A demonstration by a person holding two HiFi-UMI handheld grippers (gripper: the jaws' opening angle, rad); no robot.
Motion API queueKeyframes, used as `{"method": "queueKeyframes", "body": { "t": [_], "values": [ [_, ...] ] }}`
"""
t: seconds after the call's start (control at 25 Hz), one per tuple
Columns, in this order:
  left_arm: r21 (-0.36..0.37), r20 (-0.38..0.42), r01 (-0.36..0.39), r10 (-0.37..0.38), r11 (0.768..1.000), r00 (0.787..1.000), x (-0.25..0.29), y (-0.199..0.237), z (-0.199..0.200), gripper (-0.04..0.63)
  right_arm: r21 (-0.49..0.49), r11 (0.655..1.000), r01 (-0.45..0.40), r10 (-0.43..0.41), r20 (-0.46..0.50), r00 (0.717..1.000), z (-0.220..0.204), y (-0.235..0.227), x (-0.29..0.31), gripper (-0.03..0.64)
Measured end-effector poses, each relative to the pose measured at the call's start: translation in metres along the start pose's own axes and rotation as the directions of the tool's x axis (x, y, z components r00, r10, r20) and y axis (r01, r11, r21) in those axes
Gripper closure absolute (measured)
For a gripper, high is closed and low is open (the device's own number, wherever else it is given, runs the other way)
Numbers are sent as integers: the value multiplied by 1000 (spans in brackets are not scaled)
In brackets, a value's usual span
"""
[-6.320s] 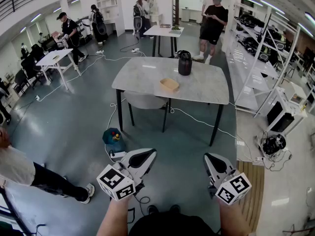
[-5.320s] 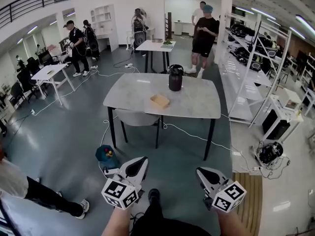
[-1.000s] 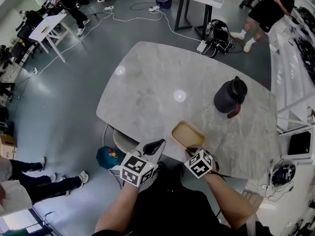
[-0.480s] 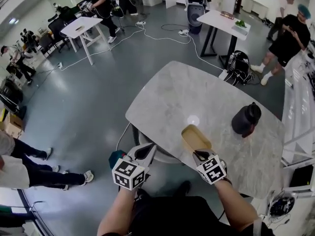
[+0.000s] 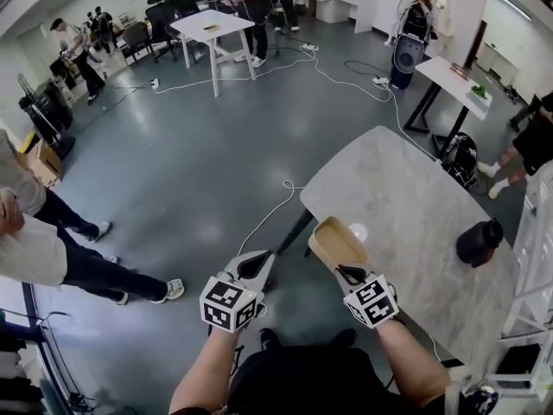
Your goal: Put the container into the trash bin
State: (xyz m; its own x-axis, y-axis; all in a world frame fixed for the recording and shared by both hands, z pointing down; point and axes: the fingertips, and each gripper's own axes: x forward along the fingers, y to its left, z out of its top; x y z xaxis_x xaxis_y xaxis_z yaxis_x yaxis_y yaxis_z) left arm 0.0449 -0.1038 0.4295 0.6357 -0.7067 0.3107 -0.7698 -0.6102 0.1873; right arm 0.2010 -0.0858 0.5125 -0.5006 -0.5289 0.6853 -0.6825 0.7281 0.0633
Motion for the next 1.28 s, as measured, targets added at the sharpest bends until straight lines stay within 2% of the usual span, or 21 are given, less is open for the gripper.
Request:
{"method": "queueKeyframes", "body": {
  "t": [0.24, 0.44, 0.64, 0.84, 1.28],
  "values": [
    [-74, 22, -110, 112, 991, 993, -72, 77, -22, 591, -76, 990, -115, 115, -3, 993, 54, 86, 63, 604],
    [-149, 8, -177, 180, 973, 984, -94, 113, -45, 591, -153, 960, -233, 226, -58, 972, 68, 130, 108, 604],
    [-218, -28, -229, 228, 949, 973, -89, 141, -71, 591, -226, 915, -335, 310, -138, 941, 57, 150, 160, 604],
    [-279, -77, -274, 263, 921, 962, -81, 172, -110, 591, -282, 874, -396, 352, -195, 915, 48, 162, 217, 604],
    [-380, -163, -367, 329, 849, 930, -44, 222, -222, 591, -341, 803, -489, 379, -341, 860, -34, 161, 309, 604]
  ]
}}
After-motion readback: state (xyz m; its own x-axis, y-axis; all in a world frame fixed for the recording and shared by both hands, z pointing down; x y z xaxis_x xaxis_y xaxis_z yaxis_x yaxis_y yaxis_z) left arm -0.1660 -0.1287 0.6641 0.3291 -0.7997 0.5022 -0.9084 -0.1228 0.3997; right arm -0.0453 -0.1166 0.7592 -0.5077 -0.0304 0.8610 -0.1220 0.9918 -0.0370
